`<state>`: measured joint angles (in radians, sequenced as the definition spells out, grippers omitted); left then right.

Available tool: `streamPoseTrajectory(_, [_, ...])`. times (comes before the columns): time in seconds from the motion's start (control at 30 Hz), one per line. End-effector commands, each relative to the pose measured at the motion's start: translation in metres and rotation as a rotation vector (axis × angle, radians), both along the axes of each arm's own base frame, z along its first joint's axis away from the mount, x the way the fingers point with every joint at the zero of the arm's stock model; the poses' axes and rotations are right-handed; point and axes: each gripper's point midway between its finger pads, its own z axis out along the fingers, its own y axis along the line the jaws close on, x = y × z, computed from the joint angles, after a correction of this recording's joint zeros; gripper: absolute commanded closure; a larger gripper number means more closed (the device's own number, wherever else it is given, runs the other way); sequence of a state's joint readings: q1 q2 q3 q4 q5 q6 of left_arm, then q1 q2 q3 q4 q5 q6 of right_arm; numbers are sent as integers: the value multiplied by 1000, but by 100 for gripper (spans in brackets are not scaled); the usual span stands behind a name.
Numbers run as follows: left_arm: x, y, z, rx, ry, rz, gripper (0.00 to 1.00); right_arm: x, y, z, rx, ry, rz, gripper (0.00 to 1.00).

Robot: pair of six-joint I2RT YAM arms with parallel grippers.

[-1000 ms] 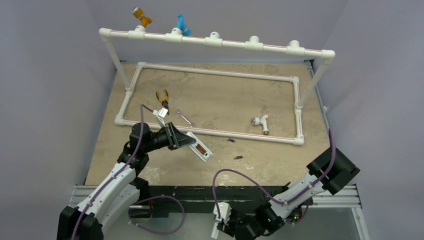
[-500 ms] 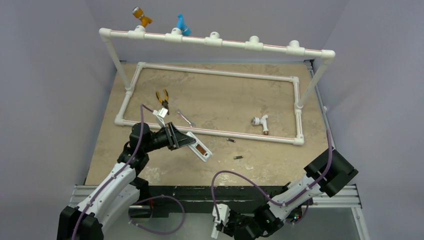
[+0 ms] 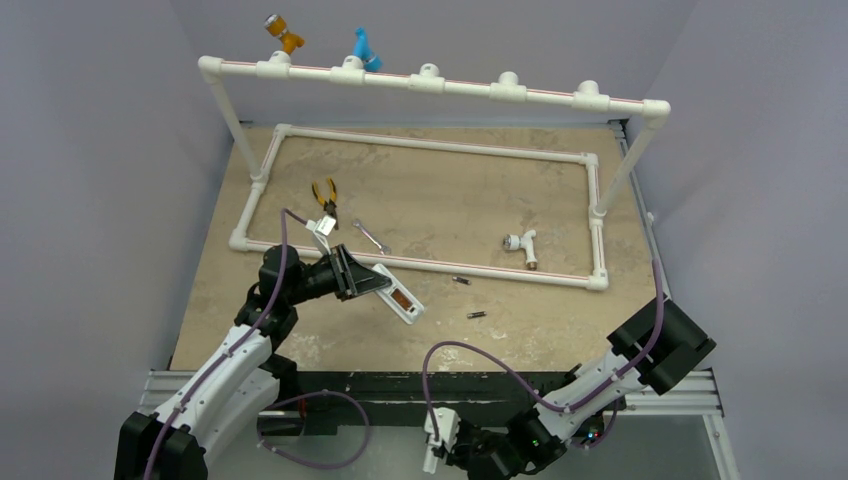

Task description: Load the batteries into the remote control

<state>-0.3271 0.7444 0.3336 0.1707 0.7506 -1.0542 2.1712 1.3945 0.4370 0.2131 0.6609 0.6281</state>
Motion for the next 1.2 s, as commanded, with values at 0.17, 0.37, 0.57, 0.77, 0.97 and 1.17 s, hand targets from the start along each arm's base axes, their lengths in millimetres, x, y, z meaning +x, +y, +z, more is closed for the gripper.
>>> streamPoseTrajectory(0.17, [3, 1, 10, -15, -58, -5, 100, 30, -1, 26, 80, -60, -100, 82])
streamPoseTrajectory(0.37, [4, 1, 10, -15, -59, -4, 100, 61, -8, 45, 153, -58, -188, 84])
streamPoseTrajectory(0.57, [4, 2, 10, -15, -59, -2, 100, 56, -11, 44, 129, -18, -110, 78])
streamPoseTrajectory(0.77, [5, 1, 7, -20, -53, 0, 100, 24, -6, 30, 83, 64, 28, 68])
streamPoseTrajectory(0.97, [5, 1, 7, -21, -53, -2, 100, 7, 7, 27, 85, 80, 95, 62])
streamPoseTrajectory(1.17, [5, 2, 8, -21, -54, -2, 100, 6, 12, 24, 88, 81, 83, 63])
